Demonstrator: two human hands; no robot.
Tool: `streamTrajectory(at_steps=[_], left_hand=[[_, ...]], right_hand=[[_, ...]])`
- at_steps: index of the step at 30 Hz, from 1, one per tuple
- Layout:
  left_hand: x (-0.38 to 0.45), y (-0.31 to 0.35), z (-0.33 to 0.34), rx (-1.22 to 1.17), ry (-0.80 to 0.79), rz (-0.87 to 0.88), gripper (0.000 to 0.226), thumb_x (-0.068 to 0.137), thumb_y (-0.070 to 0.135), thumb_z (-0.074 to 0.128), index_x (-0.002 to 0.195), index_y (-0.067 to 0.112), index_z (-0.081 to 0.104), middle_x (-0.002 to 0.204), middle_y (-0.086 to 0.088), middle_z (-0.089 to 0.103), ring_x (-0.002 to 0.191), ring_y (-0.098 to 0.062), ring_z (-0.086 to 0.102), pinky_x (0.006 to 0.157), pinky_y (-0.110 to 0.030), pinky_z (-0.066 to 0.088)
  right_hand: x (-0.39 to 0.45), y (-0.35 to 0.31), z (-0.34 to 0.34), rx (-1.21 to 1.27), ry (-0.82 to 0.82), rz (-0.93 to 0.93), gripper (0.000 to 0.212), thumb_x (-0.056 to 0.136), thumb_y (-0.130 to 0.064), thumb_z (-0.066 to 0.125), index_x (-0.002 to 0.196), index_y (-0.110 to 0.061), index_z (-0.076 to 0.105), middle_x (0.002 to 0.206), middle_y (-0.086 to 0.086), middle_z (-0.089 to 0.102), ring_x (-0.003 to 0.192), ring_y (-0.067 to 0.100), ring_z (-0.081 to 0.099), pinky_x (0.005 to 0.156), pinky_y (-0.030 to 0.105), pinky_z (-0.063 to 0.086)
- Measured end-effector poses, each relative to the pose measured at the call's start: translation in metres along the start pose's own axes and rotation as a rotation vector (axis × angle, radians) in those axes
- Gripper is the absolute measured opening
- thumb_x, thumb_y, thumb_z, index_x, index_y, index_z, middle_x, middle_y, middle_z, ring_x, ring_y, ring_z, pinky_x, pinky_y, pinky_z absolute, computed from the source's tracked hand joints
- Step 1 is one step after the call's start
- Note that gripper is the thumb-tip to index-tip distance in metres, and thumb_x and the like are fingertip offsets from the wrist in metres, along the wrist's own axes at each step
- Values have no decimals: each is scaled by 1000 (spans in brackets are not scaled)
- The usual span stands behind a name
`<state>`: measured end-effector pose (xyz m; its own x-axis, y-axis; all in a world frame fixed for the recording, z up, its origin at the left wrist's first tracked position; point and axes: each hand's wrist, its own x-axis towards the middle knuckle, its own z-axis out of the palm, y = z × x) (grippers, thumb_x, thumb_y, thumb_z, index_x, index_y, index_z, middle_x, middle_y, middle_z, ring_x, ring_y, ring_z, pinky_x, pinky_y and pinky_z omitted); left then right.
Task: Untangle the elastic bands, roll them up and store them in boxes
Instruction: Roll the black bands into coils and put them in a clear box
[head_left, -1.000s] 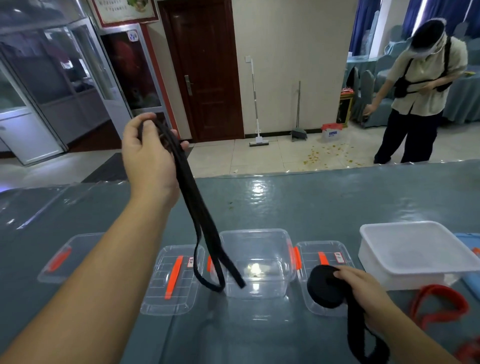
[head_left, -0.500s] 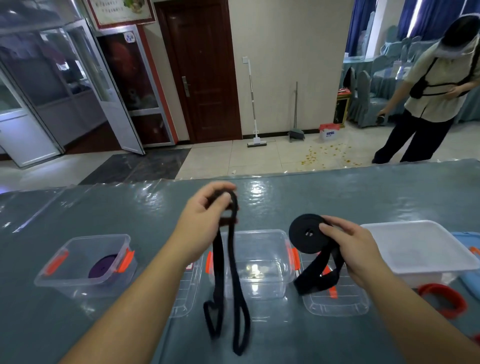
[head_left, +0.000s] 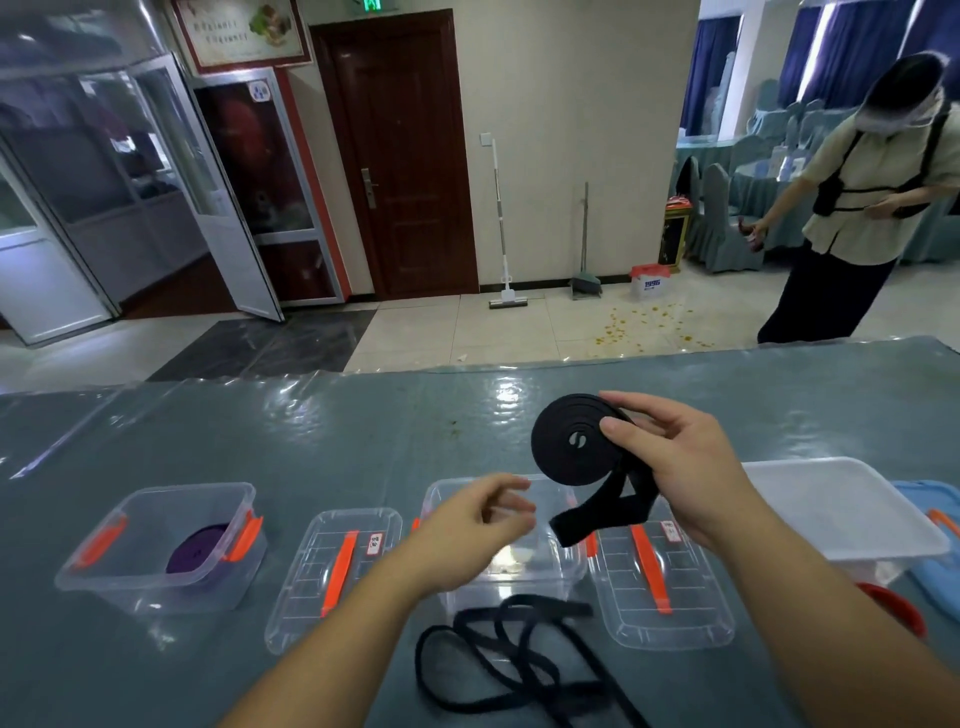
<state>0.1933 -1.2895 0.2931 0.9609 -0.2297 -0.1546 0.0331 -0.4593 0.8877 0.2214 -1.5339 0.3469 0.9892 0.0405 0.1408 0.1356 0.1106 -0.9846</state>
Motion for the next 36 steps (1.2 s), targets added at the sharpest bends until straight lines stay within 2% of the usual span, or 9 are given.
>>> streamTrajectory(at_steps=[5,9,12,17,20,23,28,32,36], left_hand=[[1,61,-23,-323,41,162,48,94,32,69,140,24,60,129,6,73,122,-14,69,107,-39,54],[-1,101,-38,-291,49,214,22,95,21,73,117,20,75,112,-6,79,105,-23,75,95,-40,59],[-7,120,-50,-309,63,221,18,94,9,74,110,16,75,103,-8,81,94,-21,77,80,-30,60],[-20,140,-60,-439,87,242,20,95,4,69,115,7,70,101,-11,80,89,-22,77,80,-32,65],[-25,150,-68,-260,65,275,31,90,5,75,121,9,70,109,-11,79,99,-24,77,89,-33,63],[-30,163,-76,20,63,321,31,85,16,84,114,18,77,102,-3,81,97,-18,77,91,-34,62],[-34,172,-85,-73,103,394,24,89,15,79,113,18,77,102,-3,80,98,-20,77,86,-32,62],[-34,172,-83,-172,127,433,46,88,7,79,129,26,68,108,-5,80,102,-22,77,87,-34,63],[-38,176,-88,-58,236,531,33,91,9,77,119,26,74,107,4,79,103,-13,75,87,-29,62]], right_hand=[[-2,-20,13,-7,-111,-63,30,91,2,72,111,-20,78,104,4,82,102,22,78,86,25,60],[-6,-42,22,-19,-211,-84,37,92,2,70,122,-19,68,103,9,81,95,27,79,82,30,63],[-8,-55,24,-32,-203,-139,29,91,-2,72,115,-18,67,100,11,81,92,30,79,81,37,65],[-7,-72,21,-39,-172,-258,30,96,-2,64,114,-22,78,109,0,80,106,17,75,86,22,59],[-6,-80,24,-43,-214,-263,33,91,4,67,113,-17,78,109,2,81,107,19,76,91,27,59],[-8,-88,29,-81,-260,-278,32,90,2,70,110,-20,79,108,2,81,106,18,76,94,29,59],[-5,-100,36,-68,-227,-342,28,94,-4,67,113,-21,76,106,-2,81,103,13,76,87,22,59],[1,-103,38,-190,-172,-422,28,96,-8,68,119,-21,77,111,-9,80,108,8,73,94,23,58],[5,-101,41,-129,-206,-347,27,98,-11,66,121,-23,75,111,-5,80,107,12,75,89,25,59]])
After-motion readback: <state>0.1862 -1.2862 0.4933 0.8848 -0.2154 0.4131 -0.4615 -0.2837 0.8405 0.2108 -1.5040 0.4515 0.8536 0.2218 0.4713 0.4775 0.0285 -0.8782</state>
